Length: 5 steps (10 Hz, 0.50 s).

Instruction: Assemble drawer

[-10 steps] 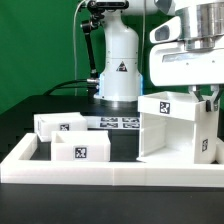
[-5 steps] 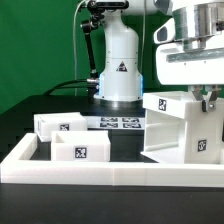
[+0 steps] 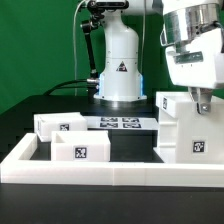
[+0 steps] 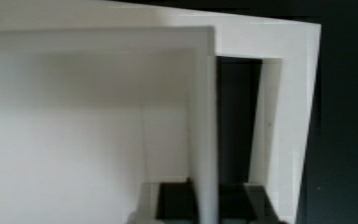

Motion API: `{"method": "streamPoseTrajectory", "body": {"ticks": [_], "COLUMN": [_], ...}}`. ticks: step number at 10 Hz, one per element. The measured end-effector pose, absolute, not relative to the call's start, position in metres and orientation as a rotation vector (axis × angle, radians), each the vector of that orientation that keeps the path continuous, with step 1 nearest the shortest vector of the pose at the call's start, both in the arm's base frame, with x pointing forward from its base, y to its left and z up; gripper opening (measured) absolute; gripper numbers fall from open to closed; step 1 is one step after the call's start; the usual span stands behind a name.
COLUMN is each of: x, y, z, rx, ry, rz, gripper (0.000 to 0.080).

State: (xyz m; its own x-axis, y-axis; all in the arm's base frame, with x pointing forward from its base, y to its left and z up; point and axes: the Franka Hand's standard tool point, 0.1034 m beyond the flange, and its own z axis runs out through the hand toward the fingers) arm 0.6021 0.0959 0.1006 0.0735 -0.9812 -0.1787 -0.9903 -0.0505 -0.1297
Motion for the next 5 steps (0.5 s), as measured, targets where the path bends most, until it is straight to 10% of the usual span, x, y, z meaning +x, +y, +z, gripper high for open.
{"method": "streamPoseTrajectory", "body": {"ticks": [5], "x": [0.640], "y": [0.094], "z": [0.101], "rx": [-2.017], "ry": [2.099], "rz": [0.096], "gripper": [0.0041]}}
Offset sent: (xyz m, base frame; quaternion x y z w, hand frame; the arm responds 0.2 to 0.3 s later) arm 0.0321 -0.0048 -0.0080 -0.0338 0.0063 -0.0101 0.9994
